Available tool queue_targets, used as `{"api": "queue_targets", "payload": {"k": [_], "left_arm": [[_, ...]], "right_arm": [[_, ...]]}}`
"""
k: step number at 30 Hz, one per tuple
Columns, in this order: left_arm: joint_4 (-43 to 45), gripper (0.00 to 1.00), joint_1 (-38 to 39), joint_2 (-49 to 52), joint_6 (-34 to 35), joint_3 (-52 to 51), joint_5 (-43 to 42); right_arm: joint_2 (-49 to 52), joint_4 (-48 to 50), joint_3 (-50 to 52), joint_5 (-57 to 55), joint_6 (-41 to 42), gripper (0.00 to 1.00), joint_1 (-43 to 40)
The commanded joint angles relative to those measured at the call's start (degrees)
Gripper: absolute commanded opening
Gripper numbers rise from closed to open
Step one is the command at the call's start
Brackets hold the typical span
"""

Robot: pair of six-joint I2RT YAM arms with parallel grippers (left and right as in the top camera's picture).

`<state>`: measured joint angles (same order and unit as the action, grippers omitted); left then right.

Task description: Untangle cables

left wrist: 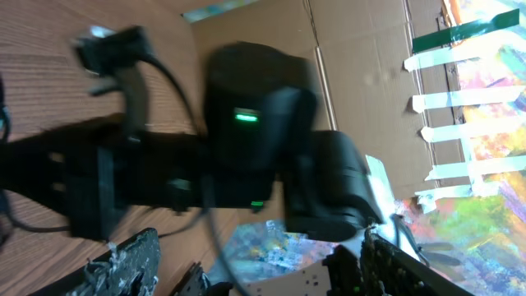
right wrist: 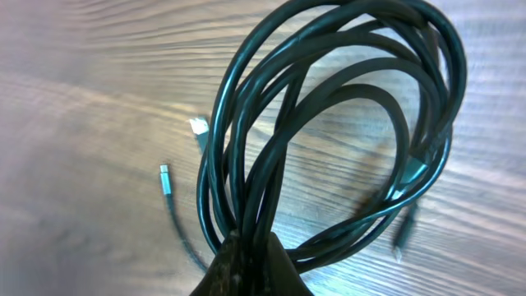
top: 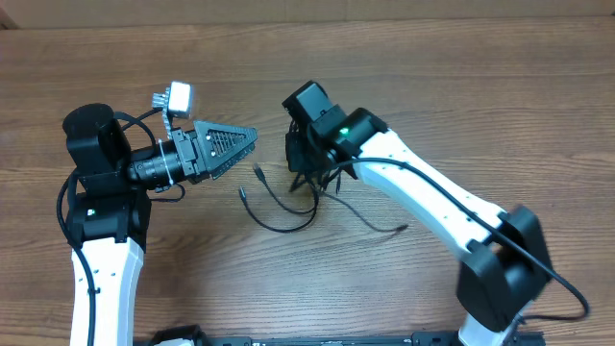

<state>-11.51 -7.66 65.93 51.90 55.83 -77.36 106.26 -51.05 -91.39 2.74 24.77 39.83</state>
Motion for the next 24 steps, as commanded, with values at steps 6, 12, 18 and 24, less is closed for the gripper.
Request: {"api": "queue_targets", "payload": {"k": [6, 12, 18, 24], "left_arm": [[0.2, 0.78, -0.3, 0.0, -3.1, 0.1, 3.0], [-0.5, 0.78, -0.3, 0.0, -3.1, 0.1, 4.5], [-1.1, 0.77, -0.3, 0.0, -3.1, 0.1, 4.4], [-13.0, 0.66, -0.3, 0.0, -3.0, 0.1, 4.9]], "right_arm": [[-12.3, -1.9, -2.0, 17.3, -20.1, 0.04, -0.1], [-17.6, -6.4, -2.0, 20.9, -24.4, 0.04, -0.1], [-19.1, -8.9, -2.0, 20.8, -25.7, 0.04, 0.0], [-19.1, -7.8, -2.0, 14.6, -26.8, 0.04, 0.0]]}}
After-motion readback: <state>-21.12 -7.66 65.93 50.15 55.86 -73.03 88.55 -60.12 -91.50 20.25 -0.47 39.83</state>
